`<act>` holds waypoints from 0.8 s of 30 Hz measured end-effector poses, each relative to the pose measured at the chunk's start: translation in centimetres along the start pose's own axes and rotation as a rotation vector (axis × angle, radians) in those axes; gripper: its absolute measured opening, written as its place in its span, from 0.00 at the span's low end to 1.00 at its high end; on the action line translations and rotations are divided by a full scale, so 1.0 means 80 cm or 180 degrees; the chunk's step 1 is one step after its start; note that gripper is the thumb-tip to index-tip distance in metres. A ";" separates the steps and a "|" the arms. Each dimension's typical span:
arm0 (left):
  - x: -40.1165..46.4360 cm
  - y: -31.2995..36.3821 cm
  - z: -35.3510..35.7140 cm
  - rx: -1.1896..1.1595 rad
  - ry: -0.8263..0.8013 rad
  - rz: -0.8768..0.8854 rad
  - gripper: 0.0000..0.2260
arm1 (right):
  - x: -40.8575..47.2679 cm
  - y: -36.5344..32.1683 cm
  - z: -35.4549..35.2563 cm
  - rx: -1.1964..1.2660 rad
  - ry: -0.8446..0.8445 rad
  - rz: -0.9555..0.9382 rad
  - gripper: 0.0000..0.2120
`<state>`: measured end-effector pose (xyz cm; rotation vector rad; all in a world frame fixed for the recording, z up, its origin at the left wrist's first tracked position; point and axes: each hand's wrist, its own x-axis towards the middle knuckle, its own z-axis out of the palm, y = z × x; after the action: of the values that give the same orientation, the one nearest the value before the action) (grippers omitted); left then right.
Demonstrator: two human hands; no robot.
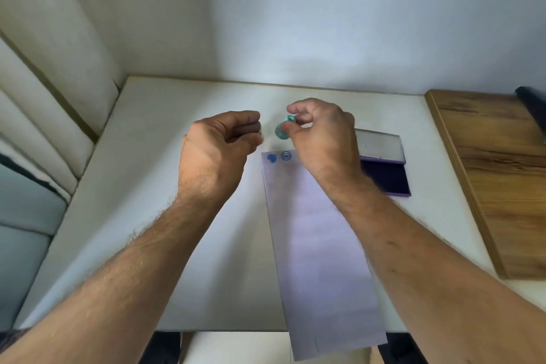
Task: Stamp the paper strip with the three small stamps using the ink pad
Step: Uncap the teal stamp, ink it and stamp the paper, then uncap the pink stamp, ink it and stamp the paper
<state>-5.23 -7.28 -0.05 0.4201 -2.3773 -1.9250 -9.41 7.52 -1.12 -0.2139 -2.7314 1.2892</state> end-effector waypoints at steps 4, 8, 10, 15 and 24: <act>0.004 -0.003 -0.006 -0.0133 0.0113 -0.0054 0.12 | 0.011 0.005 0.022 -0.0568 -0.0072 -0.0171 0.11; 0.011 -0.006 -0.011 -0.0292 0.0196 -0.0092 0.12 | 0.017 0.008 0.025 -0.0860 -0.0193 -0.0189 0.14; 0.012 -0.008 -0.013 -0.0359 0.0221 -0.0125 0.12 | 0.014 0.007 0.024 -0.0895 -0.0199 -0.0222 0.17; 0.005 -0.008 -0.027 -0.0405 0.0360 -0.0118 0.11 | -0.018 -0.010 0.028 -0.0794 0.0152 -0.1072 0.15; 0.006 -0.003 -0.055 -0.0283 0.0935 0.0159 0.11 | -0.063 -0.035 0.081 -0.1129 -0.0839 -0.1770 0.25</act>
<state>-4.73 -11.66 0.67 0.5860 -2.0911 -1.7969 -5.75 -0.01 -3.28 0.6860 -2.8939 0.7222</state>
